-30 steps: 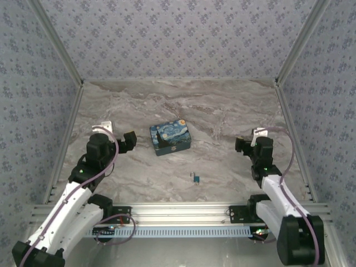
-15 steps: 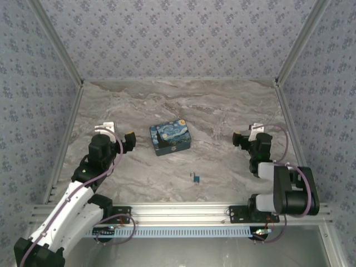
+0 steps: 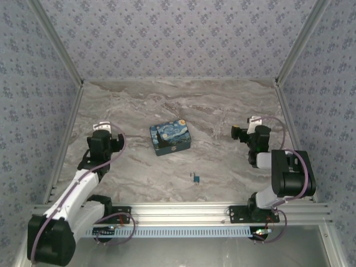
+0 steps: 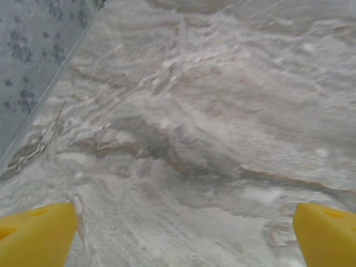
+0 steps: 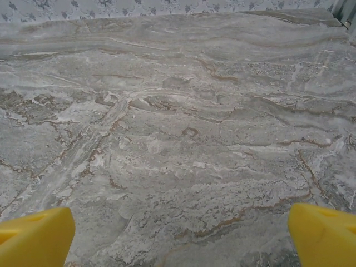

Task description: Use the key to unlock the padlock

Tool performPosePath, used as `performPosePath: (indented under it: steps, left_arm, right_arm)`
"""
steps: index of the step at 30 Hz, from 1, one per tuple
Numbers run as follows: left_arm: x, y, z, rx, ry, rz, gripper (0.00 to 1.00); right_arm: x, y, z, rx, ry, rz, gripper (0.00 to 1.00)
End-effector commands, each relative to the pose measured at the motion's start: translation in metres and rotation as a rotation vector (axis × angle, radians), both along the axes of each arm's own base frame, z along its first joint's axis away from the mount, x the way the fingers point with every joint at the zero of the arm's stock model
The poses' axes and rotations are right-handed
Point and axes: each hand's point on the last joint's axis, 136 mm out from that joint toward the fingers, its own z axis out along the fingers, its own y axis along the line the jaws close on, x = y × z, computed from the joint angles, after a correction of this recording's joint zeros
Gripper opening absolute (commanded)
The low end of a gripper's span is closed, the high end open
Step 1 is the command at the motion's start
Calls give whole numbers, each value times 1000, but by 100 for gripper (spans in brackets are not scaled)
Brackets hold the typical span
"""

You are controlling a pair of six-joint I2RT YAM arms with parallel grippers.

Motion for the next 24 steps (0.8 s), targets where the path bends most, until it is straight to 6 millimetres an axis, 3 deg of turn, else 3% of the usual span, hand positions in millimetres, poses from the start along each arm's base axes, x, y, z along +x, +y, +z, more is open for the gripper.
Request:
performPosePath:
  steps: [1,9,11,19,24]
  left_arm:
    - [13,16,5,34,-96,53,99]
    - [33,23,-23,28,-104,20,99]
    - [42,17,-21,42,-125,-24,100]
    - [60,28,-13,-33,-241,-19,99]
    - [62,30,-24,-71,-306,-8,99]
  right_arm:
    - [1,-2,0,-20,5,-5,100]
    - [1,-3,-1,-19,5,-13,100]
    - [1,-3,0,-19,4,-13,100]
    - [1,-3,0,-16,2,-11,100]
    - [1,-3,0,-16,3,-11,100]
